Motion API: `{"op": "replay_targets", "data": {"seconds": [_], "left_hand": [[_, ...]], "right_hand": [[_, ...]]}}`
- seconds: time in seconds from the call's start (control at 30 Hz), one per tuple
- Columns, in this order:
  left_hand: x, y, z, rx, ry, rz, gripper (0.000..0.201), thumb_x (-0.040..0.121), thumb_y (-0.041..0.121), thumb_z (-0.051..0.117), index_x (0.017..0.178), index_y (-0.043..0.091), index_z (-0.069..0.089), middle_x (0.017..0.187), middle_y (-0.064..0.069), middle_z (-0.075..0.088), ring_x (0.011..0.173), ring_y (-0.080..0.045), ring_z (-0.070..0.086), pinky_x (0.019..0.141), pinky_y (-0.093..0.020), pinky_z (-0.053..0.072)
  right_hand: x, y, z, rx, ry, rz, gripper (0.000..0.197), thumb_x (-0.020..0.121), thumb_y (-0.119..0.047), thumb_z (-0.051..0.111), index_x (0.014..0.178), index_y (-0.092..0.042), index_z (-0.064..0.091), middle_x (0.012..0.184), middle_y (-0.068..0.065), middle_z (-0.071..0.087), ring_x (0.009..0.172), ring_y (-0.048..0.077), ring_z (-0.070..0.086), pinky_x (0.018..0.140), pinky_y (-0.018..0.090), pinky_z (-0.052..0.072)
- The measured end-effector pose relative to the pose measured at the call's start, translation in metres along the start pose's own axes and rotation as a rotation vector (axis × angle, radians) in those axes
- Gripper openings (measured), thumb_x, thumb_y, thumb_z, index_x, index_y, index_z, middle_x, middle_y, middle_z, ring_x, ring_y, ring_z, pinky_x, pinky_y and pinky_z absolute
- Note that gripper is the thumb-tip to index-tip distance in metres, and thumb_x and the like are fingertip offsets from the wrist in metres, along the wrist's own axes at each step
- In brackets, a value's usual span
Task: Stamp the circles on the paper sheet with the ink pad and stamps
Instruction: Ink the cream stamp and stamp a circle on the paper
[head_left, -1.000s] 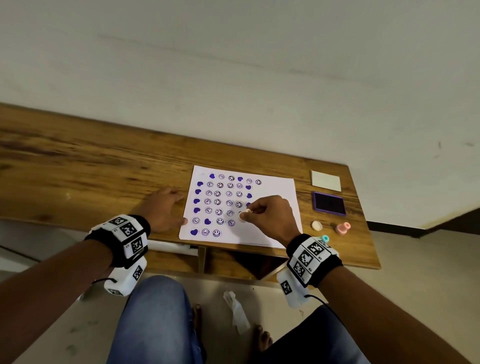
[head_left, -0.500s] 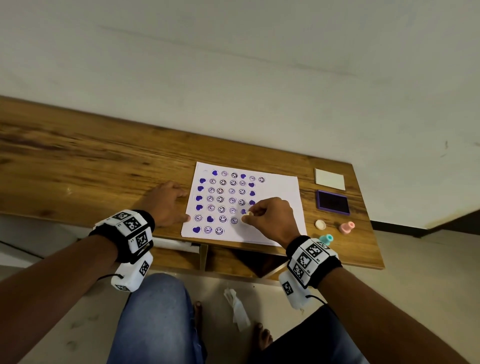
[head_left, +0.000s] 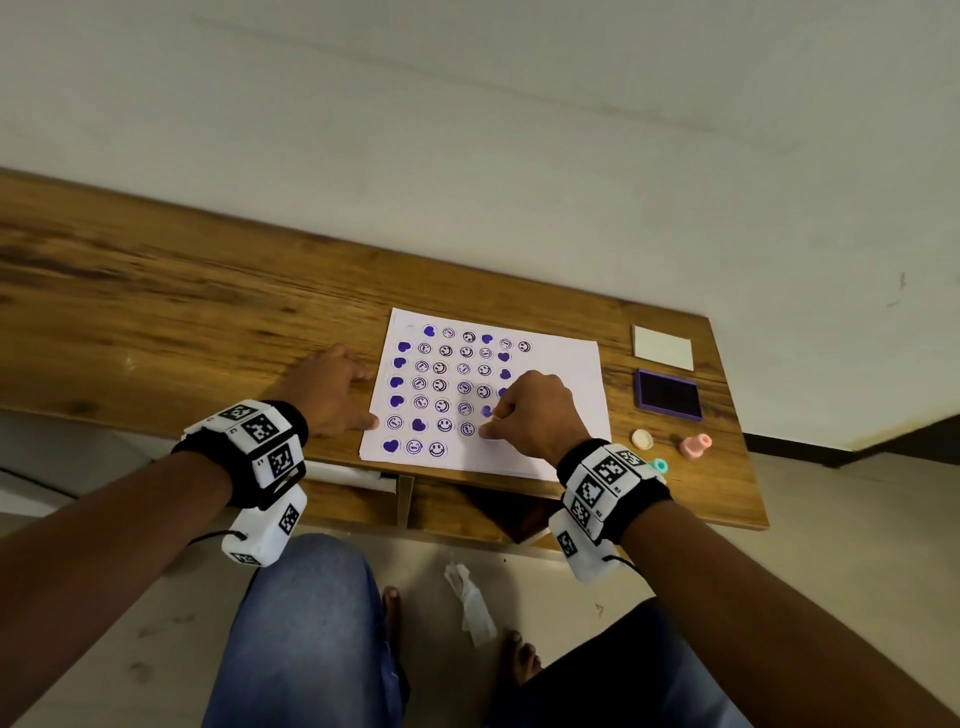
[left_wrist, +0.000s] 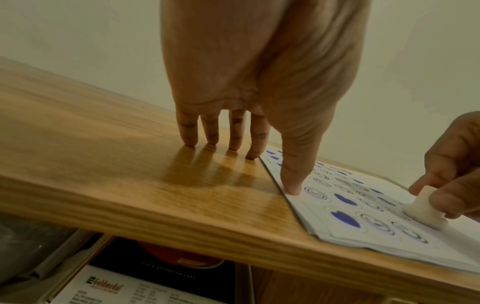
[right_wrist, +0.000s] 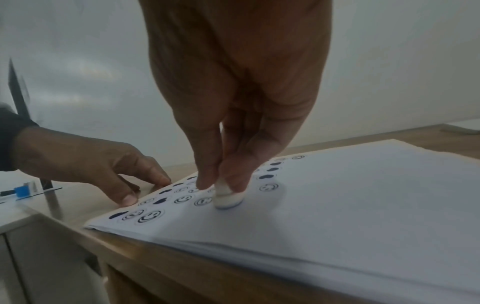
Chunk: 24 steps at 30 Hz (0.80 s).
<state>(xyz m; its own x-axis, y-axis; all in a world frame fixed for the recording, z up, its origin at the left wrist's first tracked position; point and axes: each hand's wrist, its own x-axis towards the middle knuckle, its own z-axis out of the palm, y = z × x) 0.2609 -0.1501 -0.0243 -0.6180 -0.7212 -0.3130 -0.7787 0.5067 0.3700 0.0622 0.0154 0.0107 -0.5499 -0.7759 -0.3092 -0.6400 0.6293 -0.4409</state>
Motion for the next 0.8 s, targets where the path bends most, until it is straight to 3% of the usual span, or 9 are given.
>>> {"op": "replay_targets", "data": {"seconds": [0.13,0.33,0.5,0.6,0.7,0.8], "left_hand": [[-0.001,0.003,-0.001,0.009,-0.002,-0.017,0.08,0.063,0.041,0.084,0.133,0.019,0.054,0.142,-0.002,0.044,0.129,-0.025,0.045,0.108,-0.044,0.039],[-0.004,0.009,-0.004,-0.022,-0.008,-0.037,0.079,0.062,0.037,0.086,0.132,0.016,0.056,0.14,-0.004,0.045,0.129,-0.026,0.045,0.109,-0.044,0.038],[-0.004,0.006,-0.005,-0.029,-0.013,-0.029,0.079,0.061,0.039,0.086,0.132,0.019,0.056,0.142,-0.004,0.045,0.13,-0.026,0.045,0.11,-0.043,0.037],[-0.006,0.006,-0.007,-0.03,-0.034,-0.023,0.079,0.062,0.04,0.085,0.132,0.019,0.056,0.143,-0.005,0.044,0.131,-0.026,0.043,0.11,-0.043,0.036],[-0.005,0.004,-0.011,-0.052,-0.052,-0.021,0.08,0.063,0.039,0.085,0.134,0.019,0.054,0.143,-0.005,0.043,0.132,-0.025,0.042,0.111,-0.043,0.034],[-0.004,0.004,-0.016,-0.083,-0.085,-0.022,0.076,0.067,0.037,0.083,0.135,0.02,0.053,0.144,-0.005,0.043,0.133,-0.024,0.041,0.112,-0.041,0.032]], "right_hand": [[-0.002,-0.003,0.0,0.017,-0.009,0.028,0.024,0.07,-0.03,0.09,0.077,-0.014,0.074,0.087,0.005,0.074,0.084,0.02,0.064,0.071,0.026,0.042],[-0.009,-0.008,-0.005,0.045,-0.006,0.025,0.029,0.069,-0.03,0.091,0.079,-0.014,0.07,0.086,0.005,0.073,0.082,0.02,0.066,0.077,0.029,0.052],[-0.019,0.007,-0.027,0.447,0.213,0.09,0.022,0.068,-0.031,0.09,0.075,-0.013,0.078,0.063,0.001,0.074,0.06,0.01,0.07,0.074,0.033,0.06],[-0.03,0.014,-0.051,0.596,0.221,0.07,0.019,0.069,-0.025,0.089,0.075,-0.01,0.079,0.06,0.005,0.071,0.051,0.009,0.062,0.07,0.033,0.06],[-0.04,0.025,-0.071,0.574,0.219,0.057,0.017,0.07,-0.023,0.087,0.073,-0.009,0.079,0.058,0.005,0.069,0.051,0.009,0.06,0.067,0.029,0.058],[-0.044,0.041,-0.083,0.538,0.243,0.072,0.017,0.069,-0.027,0.088,0.074,-0.013,0.079,0.063,0.005,0.074,0.054,0.009,0.065,0.072,0.032,0.063]]}}
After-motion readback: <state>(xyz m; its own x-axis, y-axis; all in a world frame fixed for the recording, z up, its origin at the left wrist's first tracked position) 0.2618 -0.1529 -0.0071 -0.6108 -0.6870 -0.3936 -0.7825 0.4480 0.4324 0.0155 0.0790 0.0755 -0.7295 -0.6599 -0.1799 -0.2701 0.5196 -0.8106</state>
